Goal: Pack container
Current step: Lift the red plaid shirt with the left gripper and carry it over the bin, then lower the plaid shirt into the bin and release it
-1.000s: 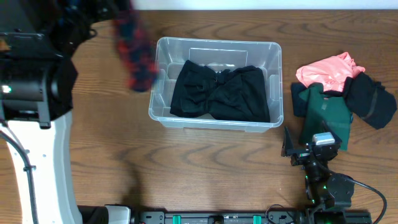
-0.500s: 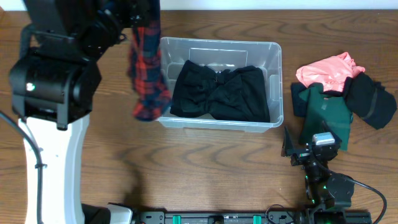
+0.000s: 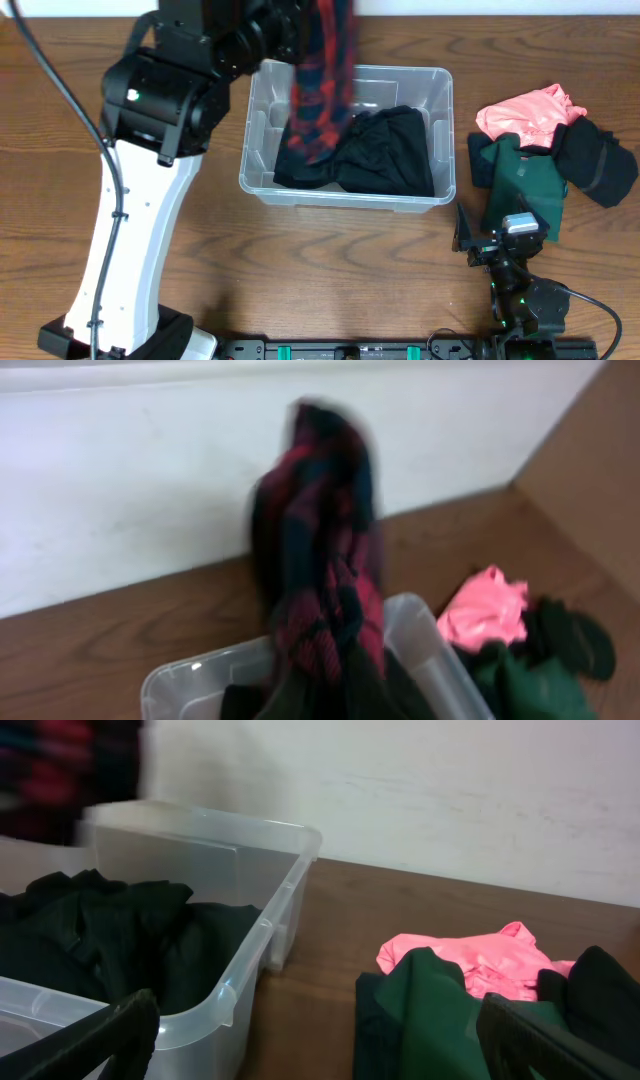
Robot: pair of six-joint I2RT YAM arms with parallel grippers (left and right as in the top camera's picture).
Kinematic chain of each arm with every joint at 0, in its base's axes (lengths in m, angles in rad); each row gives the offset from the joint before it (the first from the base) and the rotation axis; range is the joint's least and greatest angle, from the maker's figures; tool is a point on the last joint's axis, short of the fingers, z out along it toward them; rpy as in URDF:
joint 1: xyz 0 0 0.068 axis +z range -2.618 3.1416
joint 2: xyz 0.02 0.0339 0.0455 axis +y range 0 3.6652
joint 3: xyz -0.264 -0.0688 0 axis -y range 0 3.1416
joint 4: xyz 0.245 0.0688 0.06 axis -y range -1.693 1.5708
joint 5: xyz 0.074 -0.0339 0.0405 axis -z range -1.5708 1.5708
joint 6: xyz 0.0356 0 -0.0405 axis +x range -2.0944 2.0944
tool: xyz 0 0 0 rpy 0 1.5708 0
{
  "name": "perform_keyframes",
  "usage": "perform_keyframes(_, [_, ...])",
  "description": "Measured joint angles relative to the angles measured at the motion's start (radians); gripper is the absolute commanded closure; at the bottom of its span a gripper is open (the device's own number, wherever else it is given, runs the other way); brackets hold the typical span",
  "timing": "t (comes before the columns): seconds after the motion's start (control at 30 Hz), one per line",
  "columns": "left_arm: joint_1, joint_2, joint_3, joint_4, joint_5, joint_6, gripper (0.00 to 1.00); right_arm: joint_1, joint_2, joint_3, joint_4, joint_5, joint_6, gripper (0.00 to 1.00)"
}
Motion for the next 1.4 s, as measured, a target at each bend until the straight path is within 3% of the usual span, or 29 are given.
perform_keyframes(0.47, [-0.004, 0.001, 0.0, -0.025, 0.001, 0.124, 0.94, 0.0, 0.0, 0.0, 0.0, 0.0, 0.0, 0.01])
perform_keyframes(1.4, [-0.003, 0.001, 0.0, -0.053, -0.108, 0.085, 0.94, 0.0, 0.0, 0.0, 0.0, 0.0, 0.0, 0.01])
